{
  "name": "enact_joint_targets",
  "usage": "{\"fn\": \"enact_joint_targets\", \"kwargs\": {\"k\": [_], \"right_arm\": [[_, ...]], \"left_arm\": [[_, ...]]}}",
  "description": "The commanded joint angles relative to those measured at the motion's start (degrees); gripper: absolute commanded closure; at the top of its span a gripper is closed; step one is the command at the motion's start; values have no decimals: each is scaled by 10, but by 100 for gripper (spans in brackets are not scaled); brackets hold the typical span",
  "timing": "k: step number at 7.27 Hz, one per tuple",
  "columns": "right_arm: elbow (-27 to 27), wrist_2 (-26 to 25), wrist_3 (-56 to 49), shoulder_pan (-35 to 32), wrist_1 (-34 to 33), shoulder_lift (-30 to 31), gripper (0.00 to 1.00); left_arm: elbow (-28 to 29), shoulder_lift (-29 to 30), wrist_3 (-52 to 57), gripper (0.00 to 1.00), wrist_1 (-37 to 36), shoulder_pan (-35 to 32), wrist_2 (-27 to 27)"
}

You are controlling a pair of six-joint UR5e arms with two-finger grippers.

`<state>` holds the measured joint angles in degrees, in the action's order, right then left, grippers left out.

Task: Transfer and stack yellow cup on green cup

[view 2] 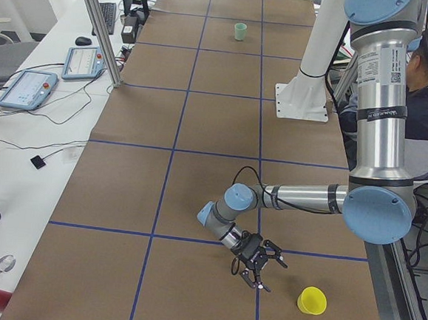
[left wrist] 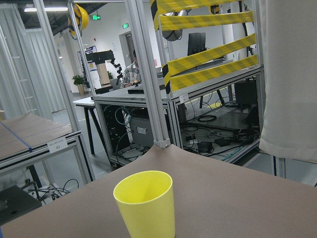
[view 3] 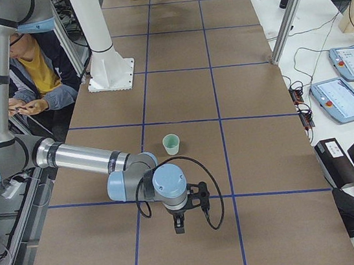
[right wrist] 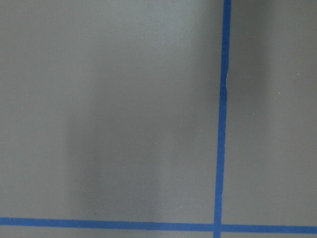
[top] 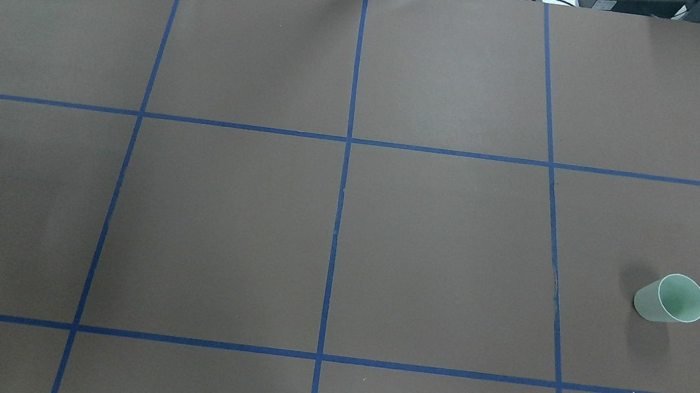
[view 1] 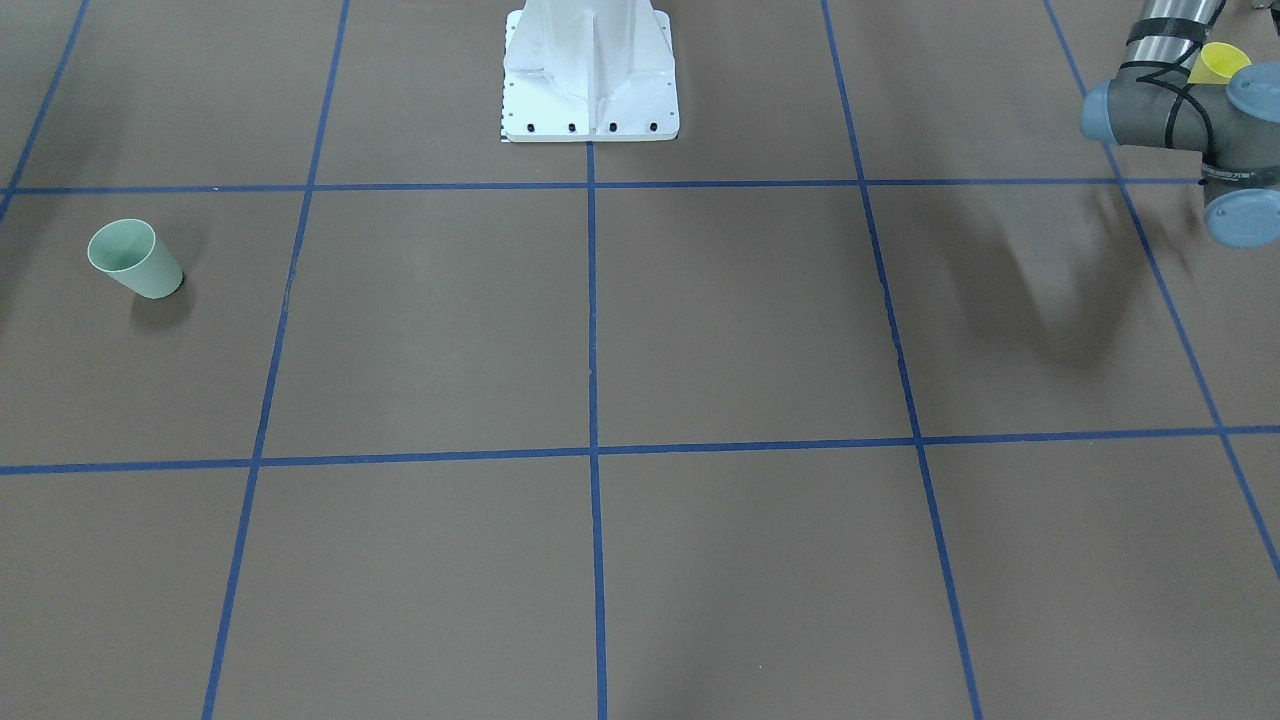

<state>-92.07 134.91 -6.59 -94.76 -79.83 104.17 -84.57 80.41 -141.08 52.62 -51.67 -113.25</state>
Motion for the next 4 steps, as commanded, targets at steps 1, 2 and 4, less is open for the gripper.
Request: {"fn": "enact_joint_targets", "kwargs": {"k": [1, 2, 4], "right_arm": [[-2, 0, 0, 1, 0, -2, 0], [-2, 0, 0, 1, 0, -2, 0], [-2, 0, 0, 1, 0, -1, 0]], "left_arm": [[6, -37, -1, 0, 32, 3, -39], [11, -42, -1, 0, 36, 3, -56], [24, -44, -2, 0, 46, 6, -82]]}}
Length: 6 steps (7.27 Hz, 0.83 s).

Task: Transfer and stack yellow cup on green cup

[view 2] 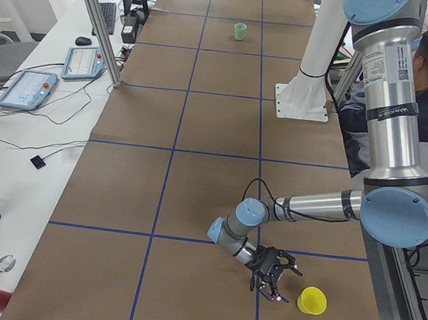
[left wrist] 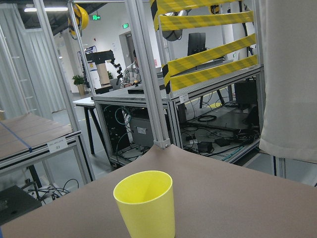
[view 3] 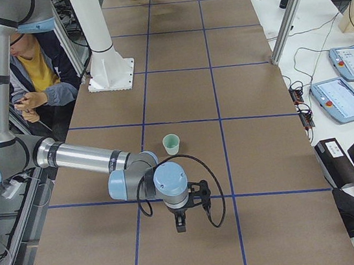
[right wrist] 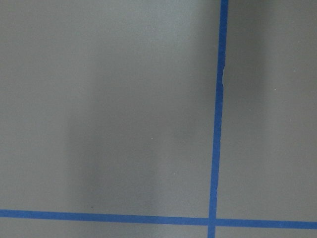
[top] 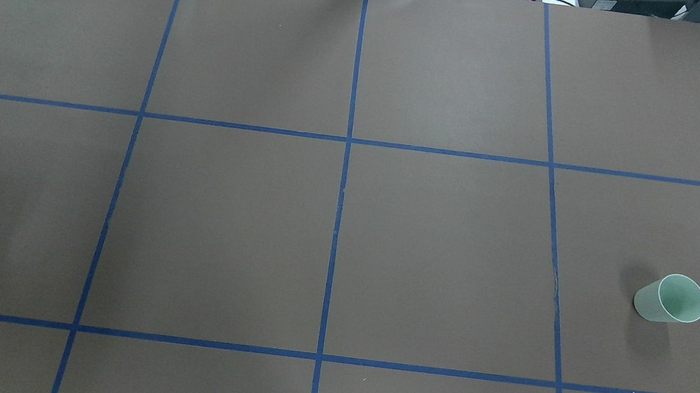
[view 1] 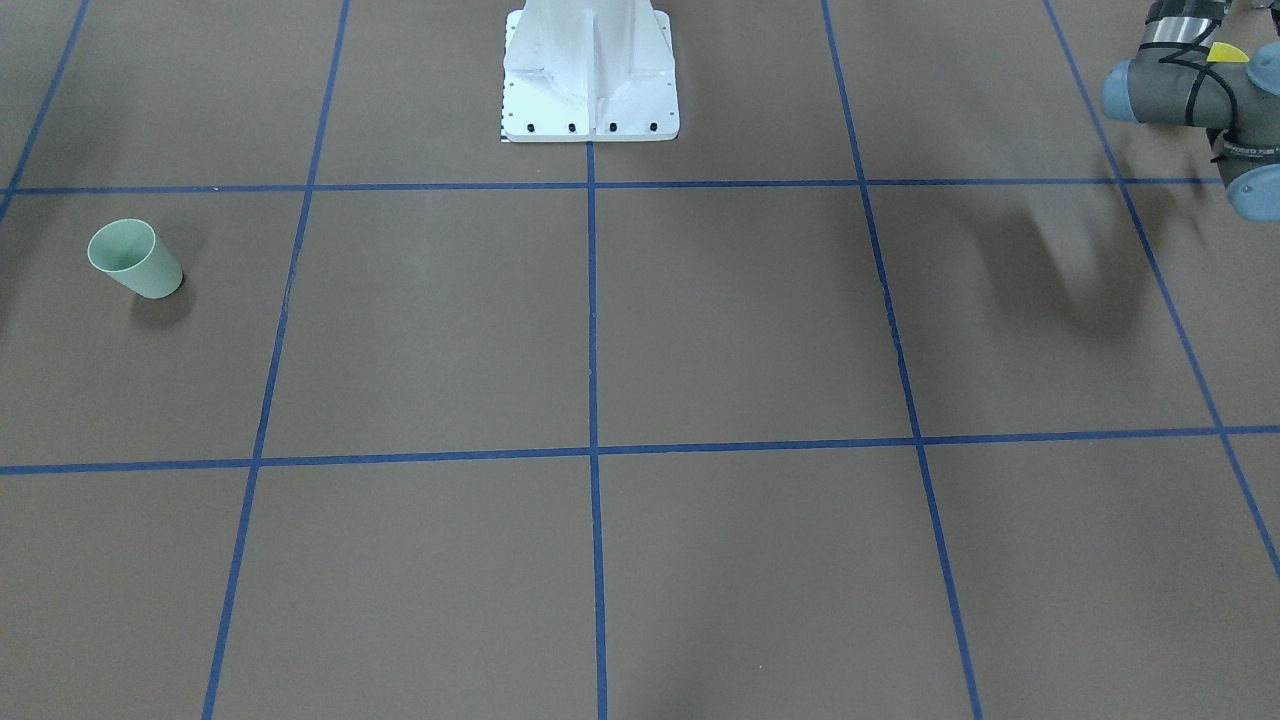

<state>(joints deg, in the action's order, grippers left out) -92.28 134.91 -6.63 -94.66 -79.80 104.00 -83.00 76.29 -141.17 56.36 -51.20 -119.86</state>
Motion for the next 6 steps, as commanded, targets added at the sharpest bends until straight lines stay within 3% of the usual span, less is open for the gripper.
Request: {"fn": "enact_joint_targets", "kwargs": {"k": [1, 6], "right_arm": [[0, 0, -1, 0, -1, 1, 0], [0, 0, 0, 1, -1, 1, 0]], "left_arm": [[12, -3, -1, 0, 11, 3, -19], [91, -3, -4, 0, 67, 13, -55]]}}
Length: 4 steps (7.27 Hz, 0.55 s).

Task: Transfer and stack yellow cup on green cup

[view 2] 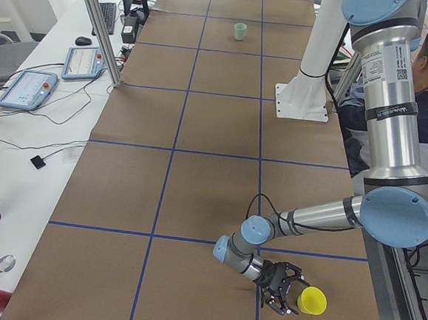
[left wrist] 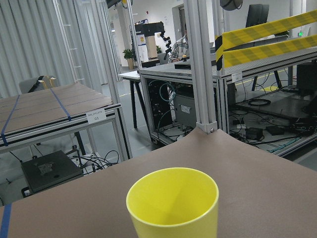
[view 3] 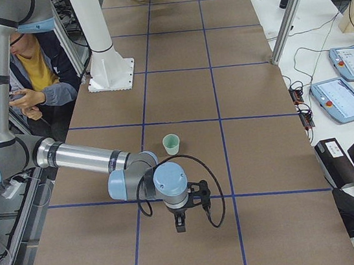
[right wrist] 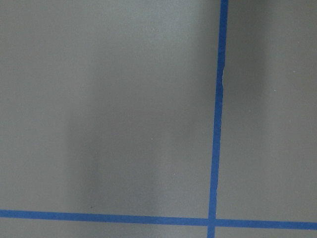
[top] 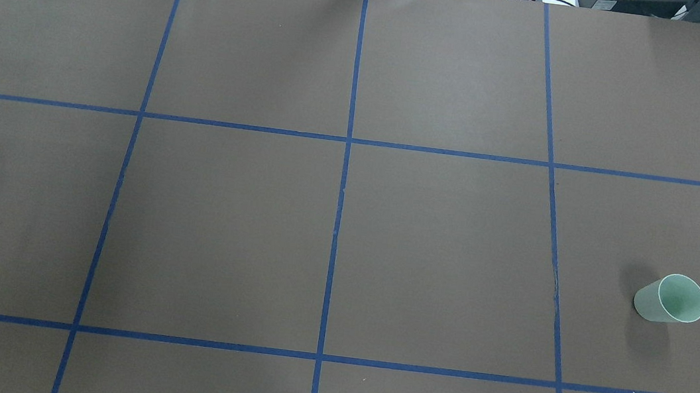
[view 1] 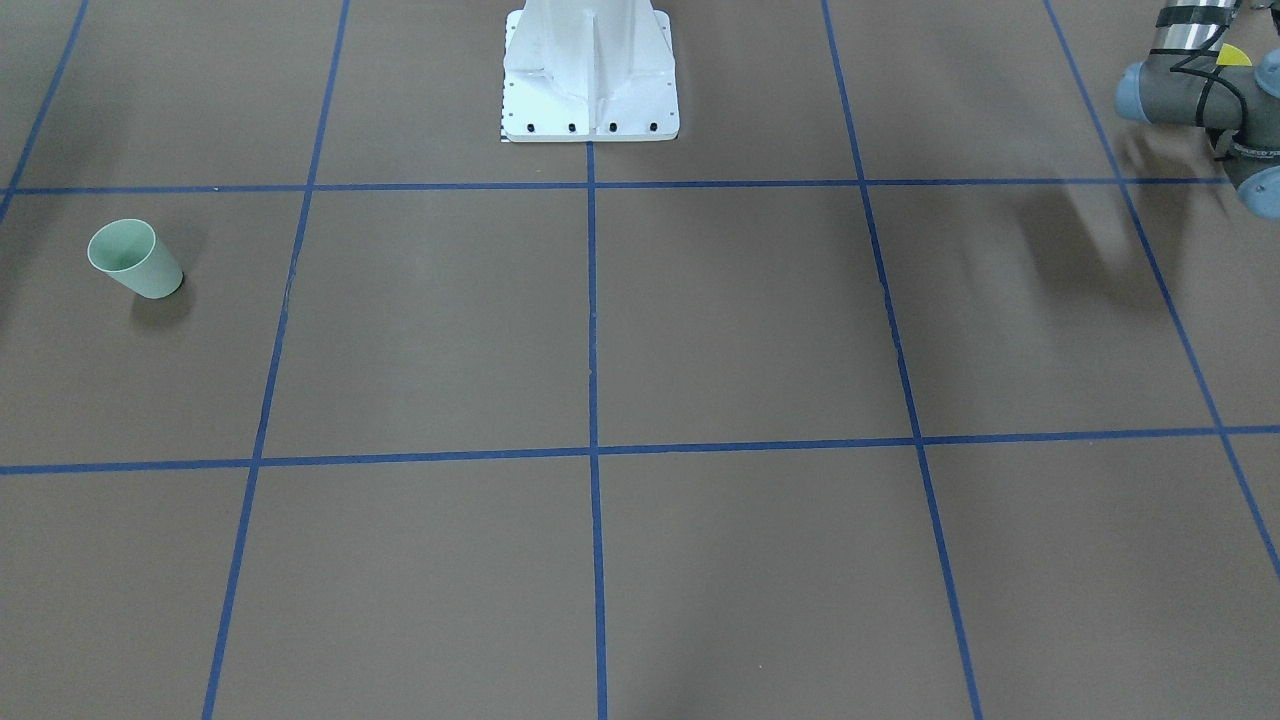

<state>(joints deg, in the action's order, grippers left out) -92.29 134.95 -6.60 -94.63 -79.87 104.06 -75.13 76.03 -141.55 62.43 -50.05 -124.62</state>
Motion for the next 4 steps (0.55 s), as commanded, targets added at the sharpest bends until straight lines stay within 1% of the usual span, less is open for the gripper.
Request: {"fn": "enact_joint_targets", "kwargs": {"k": [1, 4], "right_arm": [[0, 0, 0, 1, 0, 0, 0], [0, 0, 0, 1, 0, -1, 0]], "left_arm": [[17, 0, -1, 0, 9, 2, -12], [24, -1, 0, 0, 9, 16, -46]]}}
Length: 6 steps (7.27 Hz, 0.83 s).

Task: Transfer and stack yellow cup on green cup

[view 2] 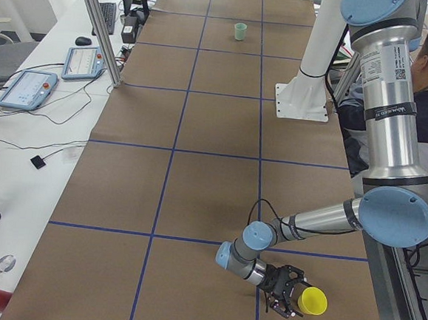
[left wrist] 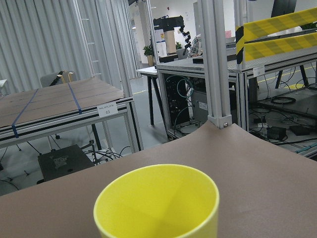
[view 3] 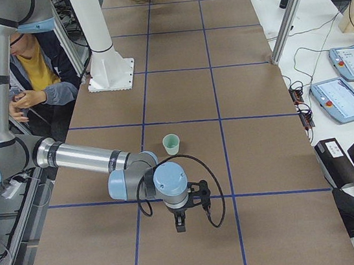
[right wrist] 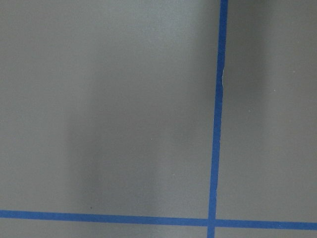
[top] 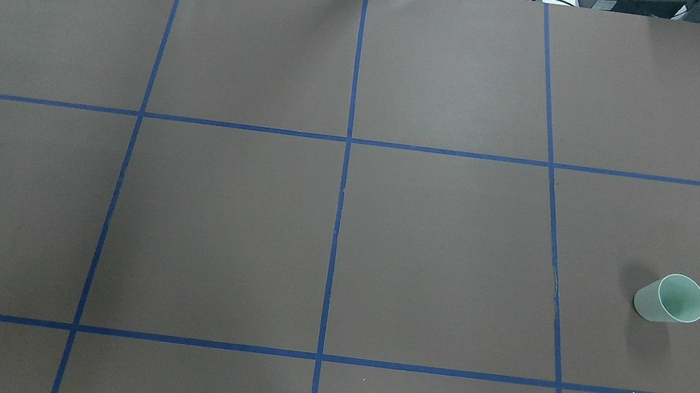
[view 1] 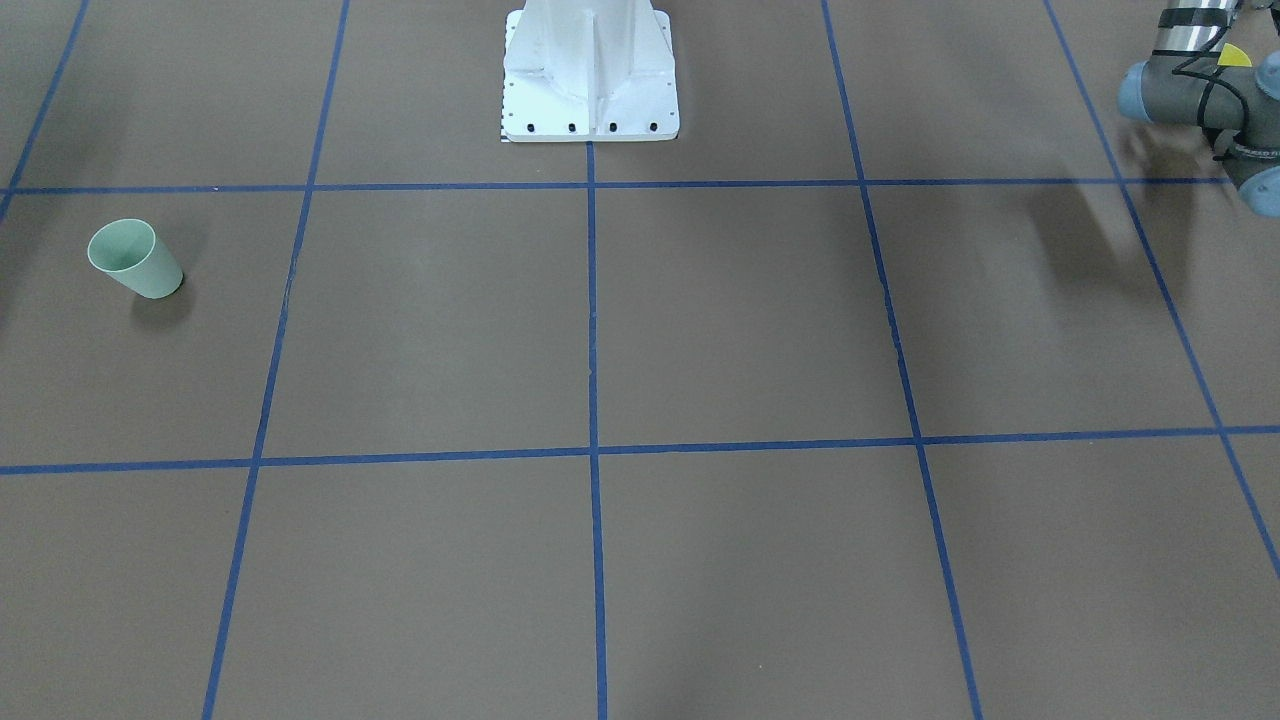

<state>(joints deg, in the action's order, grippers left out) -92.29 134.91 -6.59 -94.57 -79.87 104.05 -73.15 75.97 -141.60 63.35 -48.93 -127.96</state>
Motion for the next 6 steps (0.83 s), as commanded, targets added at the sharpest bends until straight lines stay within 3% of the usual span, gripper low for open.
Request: {"fn": "enact_joint_targets", "kwargs": {"k": [1, 2, 3, 4, 5, 6], "right_arm": [[0, 0, 0, 1, 0, -1, 0], [0, 0, 0, 1, 0, -2, 0], [1, 0, 0, 1, 0, -2, 0], [1, 0, 0, 1, 0, -2, 0], [1, 0, 0, 1, 0, -1, 0], [1, 0, 0, 1, 0, -2, 0]], "left_arm": [[4, 0, 3, 0, 0, 9, -15], [5, 0, 2, 0, -1, 14, -16], [10, 0, 0, 7, -2, 24, -15], [12, 0, 1, 50, -1, 27, -15], [13, -1, 1, 66, -1, 28, -15], [12, -1, 2, 70, -1, 29, -15]]}}
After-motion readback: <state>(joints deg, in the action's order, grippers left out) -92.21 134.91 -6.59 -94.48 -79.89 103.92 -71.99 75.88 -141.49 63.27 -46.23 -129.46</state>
